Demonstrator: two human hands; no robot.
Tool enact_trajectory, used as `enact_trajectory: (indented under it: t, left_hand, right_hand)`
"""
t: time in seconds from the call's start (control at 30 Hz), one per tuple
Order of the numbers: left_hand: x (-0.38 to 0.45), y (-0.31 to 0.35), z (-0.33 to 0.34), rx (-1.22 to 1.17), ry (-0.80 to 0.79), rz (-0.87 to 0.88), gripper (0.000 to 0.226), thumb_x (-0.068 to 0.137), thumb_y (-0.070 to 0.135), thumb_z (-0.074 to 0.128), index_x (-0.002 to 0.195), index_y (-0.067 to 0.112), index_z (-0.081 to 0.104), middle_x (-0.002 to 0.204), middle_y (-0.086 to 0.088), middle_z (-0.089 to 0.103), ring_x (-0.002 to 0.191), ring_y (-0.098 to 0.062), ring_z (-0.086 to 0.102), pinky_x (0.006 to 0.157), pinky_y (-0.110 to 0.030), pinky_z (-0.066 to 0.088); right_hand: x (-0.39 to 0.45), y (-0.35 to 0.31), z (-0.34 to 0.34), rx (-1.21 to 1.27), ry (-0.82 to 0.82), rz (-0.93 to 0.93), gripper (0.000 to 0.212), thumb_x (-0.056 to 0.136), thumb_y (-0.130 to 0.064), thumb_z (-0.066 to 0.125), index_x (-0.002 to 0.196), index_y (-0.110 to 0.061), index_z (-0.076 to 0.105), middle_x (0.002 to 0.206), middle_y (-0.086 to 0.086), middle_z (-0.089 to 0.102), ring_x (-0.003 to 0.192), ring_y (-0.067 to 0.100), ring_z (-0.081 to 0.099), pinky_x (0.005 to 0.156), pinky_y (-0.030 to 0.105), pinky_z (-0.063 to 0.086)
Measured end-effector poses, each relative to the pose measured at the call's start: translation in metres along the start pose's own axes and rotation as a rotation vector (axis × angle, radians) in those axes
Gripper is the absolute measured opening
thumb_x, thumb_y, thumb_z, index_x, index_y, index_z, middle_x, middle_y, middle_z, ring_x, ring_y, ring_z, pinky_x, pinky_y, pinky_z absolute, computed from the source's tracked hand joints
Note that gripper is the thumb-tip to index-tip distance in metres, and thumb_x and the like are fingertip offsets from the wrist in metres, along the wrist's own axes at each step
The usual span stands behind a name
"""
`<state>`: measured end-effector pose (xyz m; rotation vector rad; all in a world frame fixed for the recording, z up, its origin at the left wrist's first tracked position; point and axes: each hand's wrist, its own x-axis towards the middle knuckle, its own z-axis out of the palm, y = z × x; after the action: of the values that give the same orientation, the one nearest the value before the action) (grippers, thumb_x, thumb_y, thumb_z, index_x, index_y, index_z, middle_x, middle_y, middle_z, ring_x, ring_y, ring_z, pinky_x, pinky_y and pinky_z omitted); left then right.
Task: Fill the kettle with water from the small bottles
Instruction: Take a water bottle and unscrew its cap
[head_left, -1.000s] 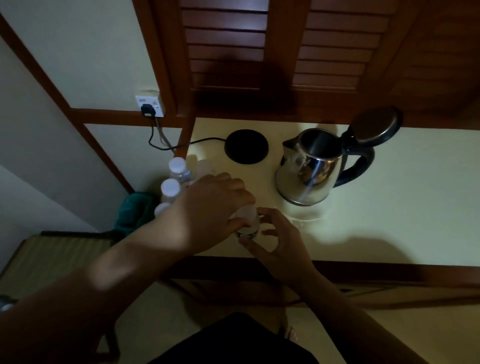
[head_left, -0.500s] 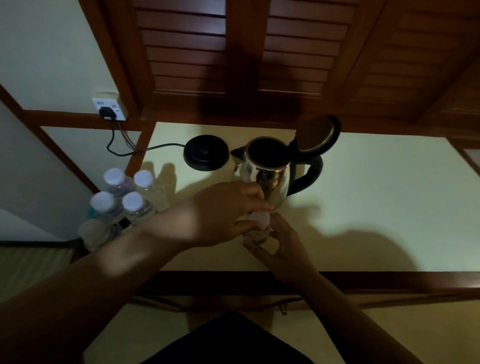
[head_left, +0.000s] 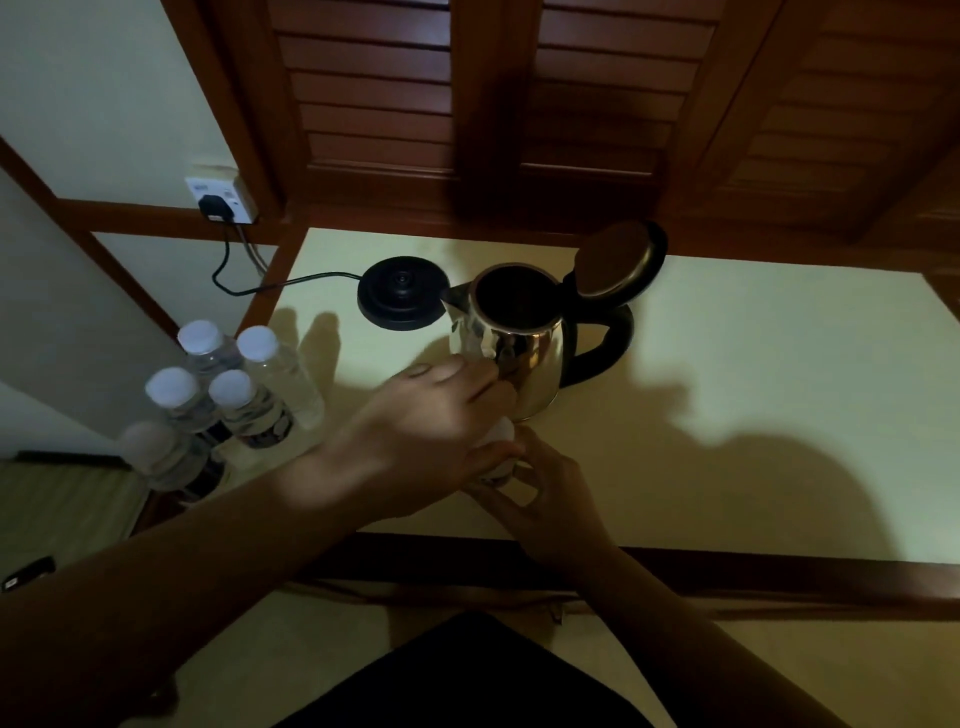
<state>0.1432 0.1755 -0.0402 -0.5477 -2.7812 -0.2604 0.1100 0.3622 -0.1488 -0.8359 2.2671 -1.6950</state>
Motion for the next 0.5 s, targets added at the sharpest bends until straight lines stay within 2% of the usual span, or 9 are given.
enact_trajectory:
  t: [0.1, 0.17, 0.27, 0.33, 0.4, 0.43, 0.5]
  left_hand:
    - [0.006, 0.007, 0.005, 0.053, 0.023, -0.004, 0.036, 0.093, 0.048, 0.049, 0.101, 0.016, 0.063, 0.097, -0.003, 0.060, 0.082, -0.025, 0.058, 0.064, -0.034, 0.043]
    - [0.008, 0.009, 0.008, 0.069, 0.016, -0.057, 0.039, 0.094, 0.052, 0.046, 0.096, 0.017, 0.064, 0.093, -0.002, 0.062, 0.078, -0.026, 0.061, 0.062, -0.032, 0.040]
    - [0.010, 0.010, 0.008, 0.120, -0.007, -0.160, 0.054, 0.090, 0.069, 0.042, 0.080, 0.020, 0.063, 0.078, 0.001, 0.063, 0.065, -0.025, 0.062, 0.054, -0.026, 0.033]
    - [0.012, 0.008, 0.004, 0.110, -0.032, -0.225, 0.064, 0.084, 0.082, 0.041, 0.077, 0.022, 0.060, 0.076, 0.005, 0.061, 0.064, -0.020, 0.060, 0.052, -0.026, 0.038]
    - [0.008, 0.001, -0.003, -0.057, -0.075, -0.254, 0.061, 0.077, 0.086, 0.049, 0.088, 0.026, 0.058, 0.086, 0.010, 0.057, 0.068, -0.007, 0.052, 0.057, -0.030, 0.043]
    - [0.004, -0.003, -0.008, -0.201, -0.090, -0.237, 0.055, 0.076, 0.080, 0.059, 0.098, 0.030, 0.060, 0.093, 0.013, 0.057, 0.073, -0.002, 0.051, 0.061, -0.026, 0.042]
    - [-0.003, -0.011, -0.014, -0.489, -0.089, -0.120, 0.048, 0.083, 0.050, 0.076, 0.124, 0.027, 0.066, 0.108, 0.015, 0.058, 0.086, 0.011, 0.051, 0.069, -0.008, 0.036]
  right_hand:
    - [-0.001, 0.000, 0.000, 0.015, -0.008, 0.032, 0.036, 0.090, -0.039, 0.080, 0.120, -0.022, 0.067, 0.112, -0.030, 0.071, 0.106, -0.003, 0.071, 0.089, 0.015, 0.055]
    - [0.000, -0.001, 0.000, 0.020, -0.004, 0.040, 0.031, 0.088, -0.040, 0.080, 0.113, -0.029, 0.066, 0.107, -0.033, 0.070, 0.102, -0.004, 0.071, 0.088, 0.013, 0.053]
    - [0.001, 0.000, 0.000, 0.035, 0.005, 0.042, 0.028, 0.087, -0.038, 0.083, 0.110, -0.032, 0.069, 0.116, -0.026, 0.073, 0.114, 0.001, 0.070, 0.093, 0.024, 0.059]
    - [0.002, 0.001, -0.001, 0.034, 0.004, 0.054, 0.032, 0.086, -0.032, 0.088, 0.114, -0.030, 0.072, 0.120, -0.023, 0.074, 0.116, 0.002, 0.070, 0.094, 0.028, 0.060]
    - [0.002, 0.002, -0.002, 0.019, 0.002, 0.050, 0.036, 0.087, -0.025, 0.089, 0.118, -0.026, 0.071, 0.114, -0.023, 0.075, 0.108, 0.003, 0.073, 0.089, 0.024, 0.059]
    - [0.002, 0.002, -0.003, 0.020, -0.001, 0.046, 0.038, 0.087, -0.022, 0.089, 0.119, -0.028, 0.070, 0.112, -0.024, 0.075, 0.105, 0.002, 0.073, 0.087, 0.022, 0.059]
    - [0.003, 0.000, -0.004, 0.033, -0.011, 0.046, 0.043, 0.088, -0.020, 0.088, 0.123, -0.032, 0.067, 0.115, -0.024, 0.075, 0.109, 0.003, 0.073, 0.091, 0.026, 0.061]
